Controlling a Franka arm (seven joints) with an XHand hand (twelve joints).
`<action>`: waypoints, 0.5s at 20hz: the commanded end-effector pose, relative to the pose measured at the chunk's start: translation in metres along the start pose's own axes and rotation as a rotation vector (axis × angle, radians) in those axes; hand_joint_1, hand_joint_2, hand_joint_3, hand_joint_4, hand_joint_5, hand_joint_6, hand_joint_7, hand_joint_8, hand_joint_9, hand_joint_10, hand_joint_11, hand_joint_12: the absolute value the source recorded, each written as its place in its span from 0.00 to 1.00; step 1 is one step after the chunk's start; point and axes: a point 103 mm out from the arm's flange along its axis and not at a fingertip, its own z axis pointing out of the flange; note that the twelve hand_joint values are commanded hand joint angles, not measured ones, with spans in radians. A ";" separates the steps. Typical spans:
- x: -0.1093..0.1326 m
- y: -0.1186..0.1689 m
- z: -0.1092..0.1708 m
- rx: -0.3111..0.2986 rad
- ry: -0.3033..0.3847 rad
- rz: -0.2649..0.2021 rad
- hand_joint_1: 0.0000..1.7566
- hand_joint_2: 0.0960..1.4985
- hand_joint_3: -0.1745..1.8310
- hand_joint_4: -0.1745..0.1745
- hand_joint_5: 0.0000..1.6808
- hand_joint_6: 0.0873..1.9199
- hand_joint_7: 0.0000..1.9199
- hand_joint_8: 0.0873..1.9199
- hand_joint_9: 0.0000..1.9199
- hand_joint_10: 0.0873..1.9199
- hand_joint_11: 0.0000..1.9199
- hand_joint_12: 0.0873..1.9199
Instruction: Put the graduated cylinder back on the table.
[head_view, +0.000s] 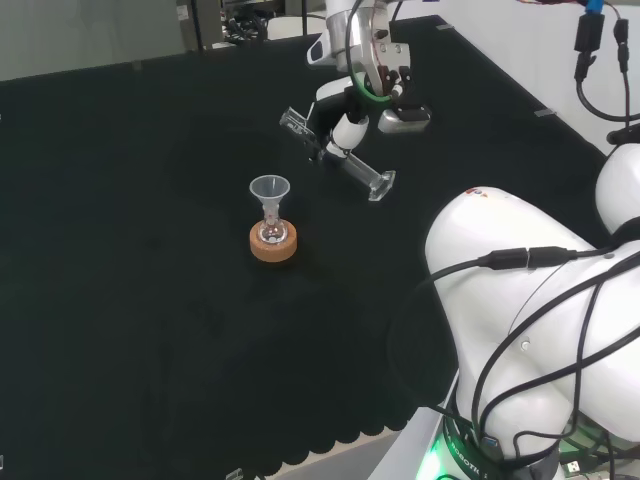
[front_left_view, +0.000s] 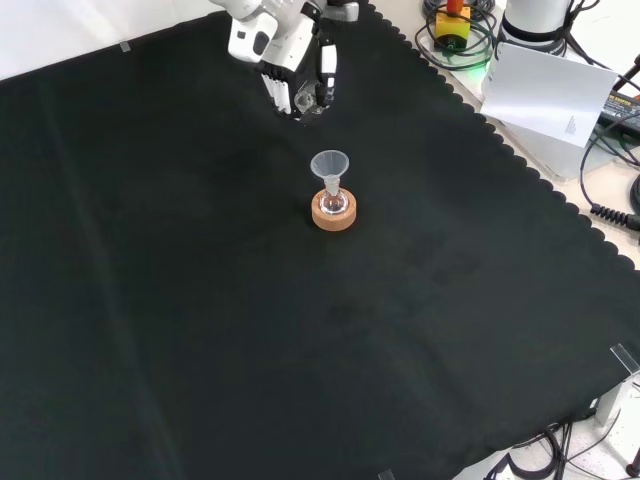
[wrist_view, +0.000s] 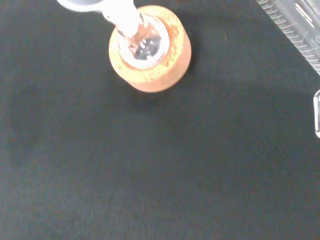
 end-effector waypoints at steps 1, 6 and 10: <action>-0.011 0.006 0.002 -0.044 0.061 -0.062 0.76 0.78 0.09 0.27 0.53 0.40 0.43 0.65 0.61 0.23 0.53 0.42; -0.024 0.013 0.002 -0.149 0.092 -0.076 0.76 0.78 0.09 0.27 0.53 0.40 0.43 0.65 0.61 0.22 0.53 0.42; -0.036 0.024 -0.002 -0.261 0.114 -0.080 0.76 0.78 0.09 0.26 0.53 0.40 0.43 0.65 0.61 0.22 0.53 0.42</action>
